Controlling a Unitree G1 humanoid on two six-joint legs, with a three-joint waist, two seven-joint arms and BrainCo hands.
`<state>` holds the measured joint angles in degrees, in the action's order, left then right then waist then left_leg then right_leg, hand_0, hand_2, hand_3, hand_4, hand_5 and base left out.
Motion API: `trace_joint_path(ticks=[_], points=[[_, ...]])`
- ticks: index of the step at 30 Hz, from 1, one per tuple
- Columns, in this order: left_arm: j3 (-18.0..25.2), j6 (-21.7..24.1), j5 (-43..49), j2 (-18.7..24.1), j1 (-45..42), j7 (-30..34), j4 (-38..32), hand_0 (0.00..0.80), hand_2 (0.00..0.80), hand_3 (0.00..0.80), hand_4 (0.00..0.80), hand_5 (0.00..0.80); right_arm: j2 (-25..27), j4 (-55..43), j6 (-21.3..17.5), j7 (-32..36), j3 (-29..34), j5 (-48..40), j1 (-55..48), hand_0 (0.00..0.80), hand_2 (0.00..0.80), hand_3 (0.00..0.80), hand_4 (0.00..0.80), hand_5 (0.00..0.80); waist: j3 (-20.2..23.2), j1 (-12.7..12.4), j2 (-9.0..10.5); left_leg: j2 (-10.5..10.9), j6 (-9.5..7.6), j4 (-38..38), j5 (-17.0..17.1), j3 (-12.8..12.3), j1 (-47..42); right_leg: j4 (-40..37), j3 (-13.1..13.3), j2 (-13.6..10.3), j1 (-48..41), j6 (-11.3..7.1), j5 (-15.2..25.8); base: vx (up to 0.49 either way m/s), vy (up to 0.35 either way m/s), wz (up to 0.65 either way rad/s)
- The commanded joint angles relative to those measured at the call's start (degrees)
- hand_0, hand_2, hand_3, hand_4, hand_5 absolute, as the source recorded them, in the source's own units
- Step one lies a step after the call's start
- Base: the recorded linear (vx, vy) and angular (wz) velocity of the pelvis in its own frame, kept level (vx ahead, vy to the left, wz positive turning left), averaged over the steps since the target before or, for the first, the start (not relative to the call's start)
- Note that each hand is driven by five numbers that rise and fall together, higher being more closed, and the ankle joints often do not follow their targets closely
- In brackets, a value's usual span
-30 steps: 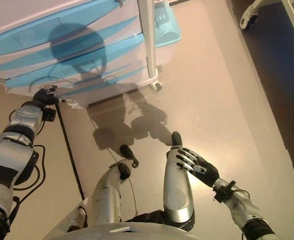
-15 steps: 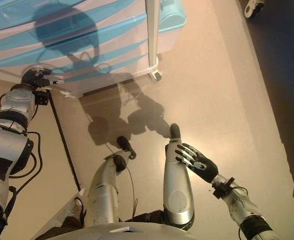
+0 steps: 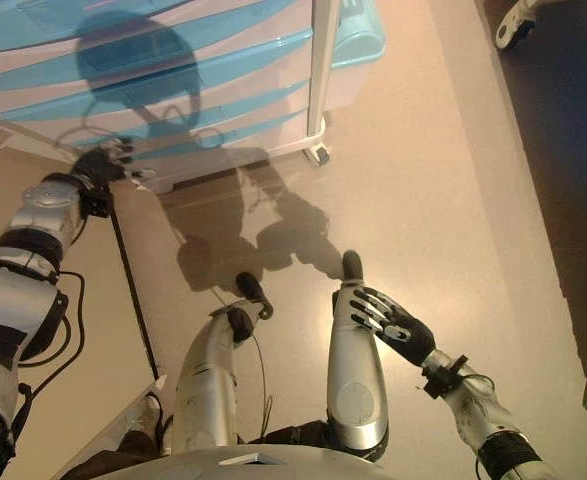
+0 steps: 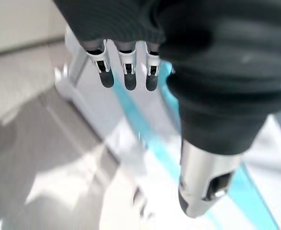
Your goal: Open the drawer and pick up the medicine
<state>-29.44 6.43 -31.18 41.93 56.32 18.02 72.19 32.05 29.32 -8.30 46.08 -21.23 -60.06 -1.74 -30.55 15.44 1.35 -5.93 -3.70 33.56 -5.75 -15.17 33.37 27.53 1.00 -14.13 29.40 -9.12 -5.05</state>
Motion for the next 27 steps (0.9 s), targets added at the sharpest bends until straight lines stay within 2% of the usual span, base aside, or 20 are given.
trace_joint_path(ticks=[1,5,6,9,12,18,19,20,23,25,27], points=[[2.8,-0.3,-5.2,1.4,-5.7,3.8,-4.0,0.000,0.000,0.000,0.000,0.000,-1.5,-5.3,-1.4,-2.0,-1.3,0.8,-2.5,0.000,0.000,0.000,0.000,0.000,0.8,-2.1,1.62,3.9,1.39,-3.4,-7.0,1.7,-9.2,-3.2,-0.3,0.9,1.4,0.17,13.7,-0.035,-0.136,0.01],[5.4,-1.0,-6.3,-1.8,-13.4,5.3,-9.1,0.000,0.000,0.000,0.000,0.000,-3.2,-7.0,-0.5,-3.4,-0.8,2.2,-2.4,0.000,0.000,0.000,0.000,0.000,0.8,-3.8,1.46,4.5,1.57,-6.2,-5.4,2.8,-12.1,-3.8,-1.9,1.3,-1.8,0.26,12.4,-0.042,-0.144,0.03],[6.7,-1.0,-6.1,-3.1,-16.8,5.9,-11.1,0.000,0.000,0.000,0.000,0.000,-3.6,-7.6,-0.1,-4.1,-0.7,2.6,-2.1,0.000,0.000,0.000,0.000,0.000,0.8,-4.5,1.72,4.7,1.36,-8.2,-2.9,2.9,-12.9,-5.0,-2.8,1.2,-2.8,0.78,13.2,-0.096,-0.170,0.08],[7.6,-0.9,-5.5,-5.5,-22.4,6.3,-14.3,0.000,0.000,0.000,0.000,0.000,-4.6,-7.9,0.9,-5.8,-0.4,3.0,-2.0,0.000,0.000,0.000,0.000,0.000,1.4,-5.8,1.41,4.9,1.64,-10.6,-1.7,3.9,-14.8,-6.0,-4.1,1.5,-5.0,0.91,12.0,-0.030,-0.144,0.22],[8.2,-1.6,-5.9,-9.6,-30.8,5.8,-19.8,0.000,0.000,0.000,0.000,0.000,-5.9,-7.8,1.8,-7.7,-0.5,4.9,-2.0,0.000,0.000,0.000,0.000,0.000,2.9,-8.0,0.58,5.0,2.26,-14.9,0.6,5.6,-17.6,-7.5,-6.1,2.2,-8.2,1.17,9.2,-0.013,-0.126,0.05],[7.9,-2.2,-6.5,-11.9,-35.5,5.6,-22.7,0.000,0.000,0.000,0.000,0.000,-6.6,-7.5,2.0,-8.9,-0.6,5.7,-2.3,0.000,0.000,0.000,0.000,0.000,4.1,-9.1,-0.07,5.1,2.65,-17.7,2.0,6.7,-19.5,-8.3,-7.2,2.7,-10.3,1.47,7.5,-0.011,-0.057,0.11],[8.0,-3.2,-6.9,-13.5,-38.3,6.1,-24.4,0.000,0.000,0.000,0.000,0.000,-7.2,-6.8,2.6,-10.2,-0.5,6.0,-2.6,0.000,0.000,0.000,0.000,0.000,5.0,-9.9,-0.44,5.1,2.95,-19.3,2.8,7.4,-20.7,-8.9,-8.1,3.0,-11.8,1.84,6.4,-0.005,-0.180,0.00],[8.3,-4.6,-7.7,-15.7,-43.2,6.9,-27.4,0.000,0.000,0.000,0.000,0.000,-8.5,-4.6,4.0,-12.7,0.0,6.8,-3.0,0.000,0.000,0.000,0.000,0.000,7.0,-11.7,-1.10,4.8,3.63,-22.9,4.3,9.0,-23.4,-10.9,-10.5,3.3,-15.6,2.44,5.0,0.006,-0.224,-0.01],[8.6,-6.0,-8.2,-17.9,-47.0,7.7,-29.0,0.000,0.000,0.000,0.000,0.000,-9.8,-2.1,4.5,-13.6,0.5,6.7,-3.7,0.000,0.000,0.000,0.000,0.000,9.3,-13.0,-1.44,4.3,4.47,-26.2,5.6,10.2,-25.8,-13.9,-12.3,3.7,-19.4,2.75,4.6,0.025,-0.142,0.21],[8.4,-6.3,-8.4,-18.3,-47.5,7.6,-29.2,0.000,0.000,0.000,0.000,0.000,-10.0,-1.7,4.7,-13.7,0.6,6.7,-3.7,0.000,0.000,0.000,0.000,0.000,9.7,-13.2,-1.46,4.2,4.66,-26.8,5.9,10.5,-26.2,-14.7,-12.6,3.9,-20.3,2.82,4.6,0.033,-0.084,0.14],[8.3,-7.4,-8.3,-20.1,-50.2,8.0,-29.9,0.000,0.000,0.000,0.000,0.000,-11.1,0.4,5.7,-14.5,1.1,7.5,-3.9,0.000,0.000,0.000,0.000,0.000,11.9,-14.2,-1.59,4.0,5.46,-29.6,7.1,11.4,-28.4,-17.6,-14.0,4.6,-23.8,3.06,4.7,0.051,-0.125,0.17]])
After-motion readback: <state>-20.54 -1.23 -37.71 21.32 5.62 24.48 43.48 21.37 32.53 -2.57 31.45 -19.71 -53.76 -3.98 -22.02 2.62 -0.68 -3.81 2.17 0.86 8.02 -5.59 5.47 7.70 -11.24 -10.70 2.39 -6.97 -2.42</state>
